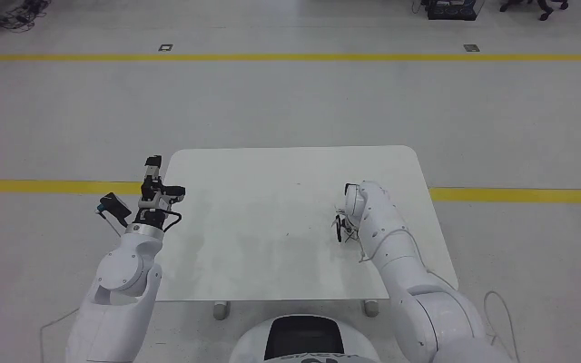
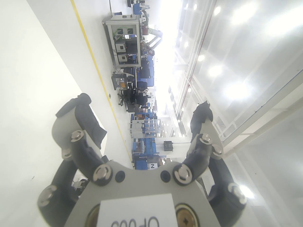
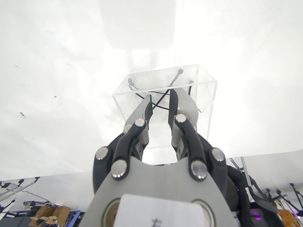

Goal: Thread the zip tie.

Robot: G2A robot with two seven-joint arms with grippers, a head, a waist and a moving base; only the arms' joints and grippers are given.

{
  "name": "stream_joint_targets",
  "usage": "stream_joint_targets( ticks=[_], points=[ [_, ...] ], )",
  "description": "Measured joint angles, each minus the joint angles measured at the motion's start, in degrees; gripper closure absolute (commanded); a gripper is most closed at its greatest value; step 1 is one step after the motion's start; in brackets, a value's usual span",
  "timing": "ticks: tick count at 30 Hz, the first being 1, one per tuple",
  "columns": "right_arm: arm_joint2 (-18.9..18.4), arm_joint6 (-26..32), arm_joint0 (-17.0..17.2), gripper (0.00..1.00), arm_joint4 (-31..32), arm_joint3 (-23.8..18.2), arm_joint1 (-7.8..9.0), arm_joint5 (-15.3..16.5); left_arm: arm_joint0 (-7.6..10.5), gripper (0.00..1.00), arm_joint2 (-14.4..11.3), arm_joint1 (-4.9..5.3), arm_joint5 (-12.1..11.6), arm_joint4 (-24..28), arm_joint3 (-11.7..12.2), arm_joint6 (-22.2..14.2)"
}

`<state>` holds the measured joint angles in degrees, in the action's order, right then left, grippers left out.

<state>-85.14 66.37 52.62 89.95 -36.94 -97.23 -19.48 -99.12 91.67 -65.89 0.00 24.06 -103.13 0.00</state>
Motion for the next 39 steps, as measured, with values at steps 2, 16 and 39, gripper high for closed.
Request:
stream_joint_targets(
  ticks=[2,16,39],
  points=[
    [0.06,0.01,-0.07,0.80,0.00,0.34,-0.03,0.00,0.00,0.00,0.00,0.00,0.00,0.00,0.00,0.00],
    [0.00,-1.69,-2.12,1.00,0.00,5.06,-0.12,0.00,0.00,0.00,0.00,0.00,0.00,0.00,0.00,0.00],
    [-3.21,7.00,4.43,1.00,-0.01,-13.10,-0.35,0.00,0.00,0.00,0.00,0.00,0.00,0.00,0.00,0.00]
  ],
)
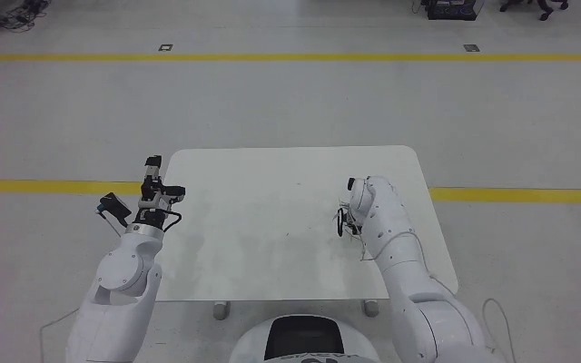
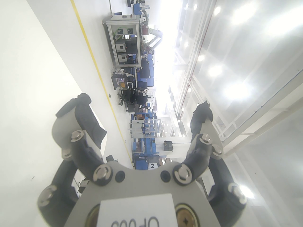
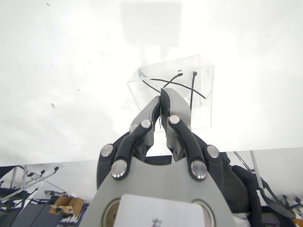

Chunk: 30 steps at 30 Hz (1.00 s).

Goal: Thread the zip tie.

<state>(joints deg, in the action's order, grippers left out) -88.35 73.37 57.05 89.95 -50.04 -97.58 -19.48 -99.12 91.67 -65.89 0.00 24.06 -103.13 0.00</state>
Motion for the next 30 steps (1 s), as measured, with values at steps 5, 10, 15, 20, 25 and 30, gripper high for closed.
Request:
stream_joint_targets(
  ticks=[5,10,15,20,25,30],
  points=[
    [-1.00,3.02,4.37,1.00,-1.62,-9.78,-0.21,0.19,0.00,0.00,0.00,0.00,0.00,0.00,0.00,0.00],
    [-2.99,4.54,9.00,1.00,-5.69,-19.52,0.46,4.11,0.00,0.00,0.00,0.00,0.00,0.00,0.00,0.00],
    [-6.04,5.14,12.70,1.00,-12.26,-26.30,1.31,9.96,0.00,0.00,0.00,0.00,0.00,0.00,0.00,0.00],
    [-7.68,6.31,13.67,1.00,-15.47,-27.40,2.09,12.10,0.00,0.00,0.00,0.00,0.00,0.00,0.00,0.00],
    [-6.19,6.27,13.80,1.00,-15.11,-27.27,2.62,12.51,0.00,0.00,0.00,0.00,0.00,0.00,0.00,0.00],
    [-7.14,6.27,14.48,1.00,-19.08,-27.39,3.30,14.56,0.00,0.00,0.00,0.00,0.00,0.00,0.00,0.00]
  ],
)
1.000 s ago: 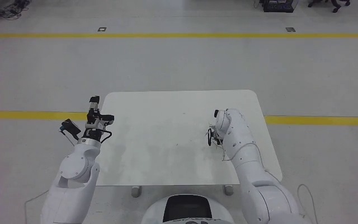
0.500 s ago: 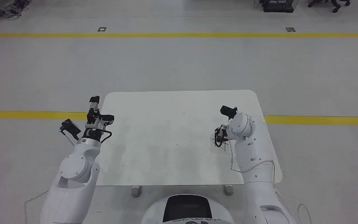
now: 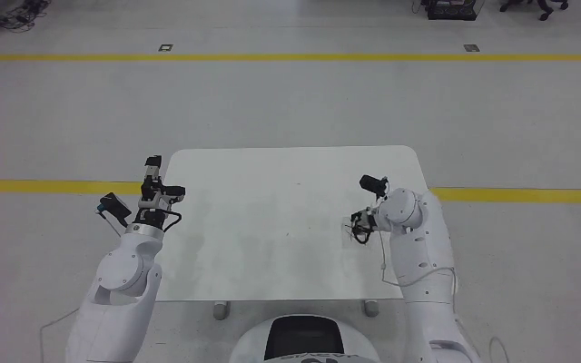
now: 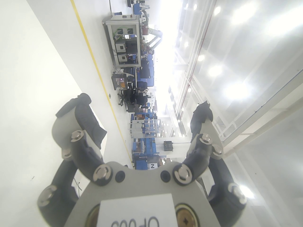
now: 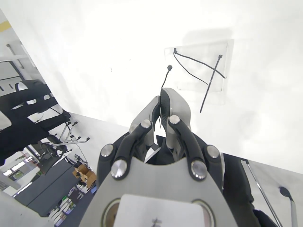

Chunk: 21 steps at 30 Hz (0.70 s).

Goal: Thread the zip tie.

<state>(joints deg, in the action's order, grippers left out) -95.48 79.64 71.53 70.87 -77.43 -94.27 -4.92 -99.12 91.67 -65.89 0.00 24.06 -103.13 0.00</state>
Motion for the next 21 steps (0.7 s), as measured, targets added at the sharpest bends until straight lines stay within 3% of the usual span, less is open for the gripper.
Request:
stream_joint_targets(
  ticks=[11,17,21],
  points=[
    [-4.13,0.00,0.04,1.00,-16.83,3.92,3.07,8.19,0.00,0.00,0.00,0.00,0.00,0.00,0.00,0.00],
    [-3.47,0.00,-1.01,1.00,-29.25,9.55,6.32,18.20,0.00,0.00,0.00,0.00,0.00,0.00,0.00,0.00],
    [-0.21,0.00,-2.96,1.00,-38.25,15.37,9.14,24.64,0.00,0.00,0.00,0.00,0.00,0.00,0.00,0.00]
  ],
)
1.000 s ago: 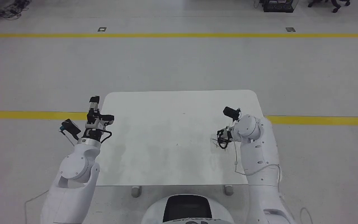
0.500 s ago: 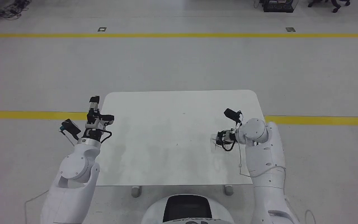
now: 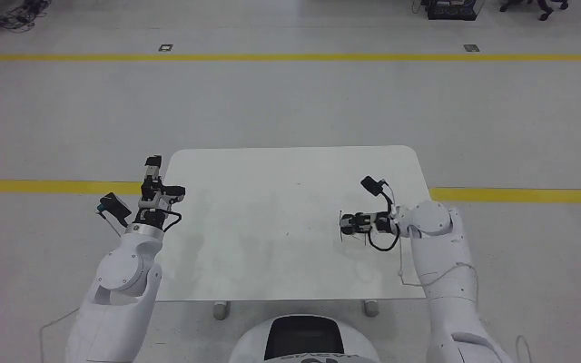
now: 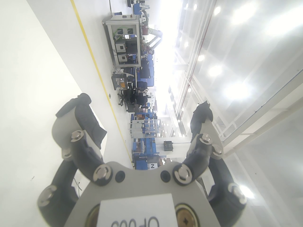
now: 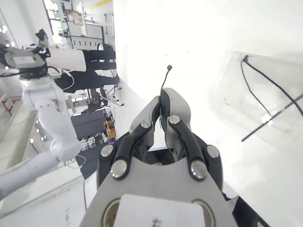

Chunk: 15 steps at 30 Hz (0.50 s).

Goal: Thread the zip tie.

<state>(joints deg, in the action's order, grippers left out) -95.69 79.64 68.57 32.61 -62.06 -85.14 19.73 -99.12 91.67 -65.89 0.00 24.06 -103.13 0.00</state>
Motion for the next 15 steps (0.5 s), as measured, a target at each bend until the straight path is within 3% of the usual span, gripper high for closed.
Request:
stream_joint_targets(
  ticks=[4,15],
  points=[
    [6.18,0.00,-1.40,1.00,-7.89,1.48,2.97,-0.24,0.00,0.00,0.00,0.00,0.00,0.00,0.00,0.00],
    [22.83,0.00,-2.06,1.00,-28.97,-2.81,13.36,-0.24,0.00,0.00,0.00,0.00,0.00,0.00,0.00,0.00]
  ],
)
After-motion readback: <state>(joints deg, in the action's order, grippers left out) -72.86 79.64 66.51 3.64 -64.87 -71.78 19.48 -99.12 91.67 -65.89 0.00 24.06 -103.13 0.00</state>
